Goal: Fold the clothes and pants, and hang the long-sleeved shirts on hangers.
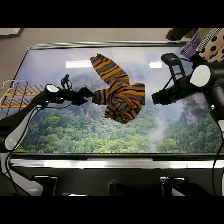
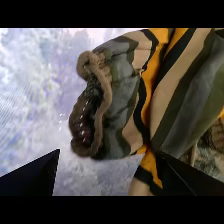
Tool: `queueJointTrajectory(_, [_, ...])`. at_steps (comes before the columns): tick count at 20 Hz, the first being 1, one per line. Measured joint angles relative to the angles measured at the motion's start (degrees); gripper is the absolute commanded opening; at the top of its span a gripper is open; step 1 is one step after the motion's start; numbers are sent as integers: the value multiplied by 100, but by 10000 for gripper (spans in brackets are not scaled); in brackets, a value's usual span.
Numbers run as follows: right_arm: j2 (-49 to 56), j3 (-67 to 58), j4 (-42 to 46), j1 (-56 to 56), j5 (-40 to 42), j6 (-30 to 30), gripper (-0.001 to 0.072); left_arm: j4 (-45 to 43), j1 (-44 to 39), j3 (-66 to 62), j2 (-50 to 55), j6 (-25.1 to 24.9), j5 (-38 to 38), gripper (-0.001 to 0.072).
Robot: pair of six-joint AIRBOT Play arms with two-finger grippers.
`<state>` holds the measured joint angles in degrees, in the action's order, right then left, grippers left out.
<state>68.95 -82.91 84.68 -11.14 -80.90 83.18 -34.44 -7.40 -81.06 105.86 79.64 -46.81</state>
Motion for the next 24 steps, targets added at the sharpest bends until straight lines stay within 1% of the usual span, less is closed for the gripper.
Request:
queueJointTrajectory(1, [0, 0, 0, 0, 63, 0, 97, 72, -37, -107, 140, 37, 2, 670])
queueJointTrajectory(2, [0, 0, -2, 0, 151, 0, 297, 131, -79, -184, 256, 107, -11, 650])
queueJointTrajectory(3, [4, 2, 0, 0, 201, 0, 511, 173, -122, -243, 352, 142, -20, 493])
queueJointTrajectory(4, [22, 2, 0, 0, 264, 2, 604, 221, -162, -286, 424, 181, -52, 89])
queueJointTrajectory(5, [66, 4, 0, 0, 304, 9, 609, 240, -190, -313, 476, 203, -85, 28])
queueJointTrajectory(7, [201, 7, 15, 0, 378, 170, 618, 278, -223, -356, 533, 203, -109, 27])
queueJointTrajectory(8, [308, 11, 24, 0, 439, 332, 668, 286, -232, -367, 546, 199, -114, 27])
queueJointTrajectory(9, [452, 35, 35, 0, 553, 549, 689, 289, -234, -372, 551, 199, -140, 27])
queueJointTrajectory(10, [625, 83, 42, 0, 723, 763, 692, 299, -229, -382, 546, 197, -168, 27])
queueJointTrajectory(13, [1309, 280, -59, 0, 1381, 1375, 684, 302, -181, -393, 520, 168, -240, 27])
queueJointTrajectory(14, [1578, 321, -234, 0, 1523, 1438, 683, 304, -162, -393, 507, 155, -251, 27])
queueJointTrajectory(15, [1873, 354, -520, -2, 1611, 1419, 665, 306, -138, -393, 496, 153, -258, 27])
queueJointTrajectory(16, [2135, 374, -811, -2, 1665, 1320, 663, 308, -125, -393, 487, 151, -267, 27])
queueJointTrajectory(17, [2396, 389, -1121, -4, 1694, 1204, 612, 310, -107, -393, 481, 149, -273, 27])
queueJointTrajectory(18, [2603, 402, -1377, -4, 1729, 1097, 494, 310, -92, -393, 476, 146, -284, 27])
queueJointTrajectory(19, [2778, 409, -1609, -4, 1757, 1010, 304, 308, -79, -393, 472, 144, -297, 26])
queueJointTrajectory(20, [2905, 413, -1779, -4, 1797, 940, 61, 310, -66, -393, 468, 142, -313, 26])
queueJointTrajectory(21, [2981, 417, -1897, -4, 1812, 890, 27, 310, -52, -393, 459, 140, -321, 25])
queueJointTrajectory(24, [2949, 413, -2059, -4, 1818, 796, 24, 243, -4, -422, 341, 136, -372, 23])
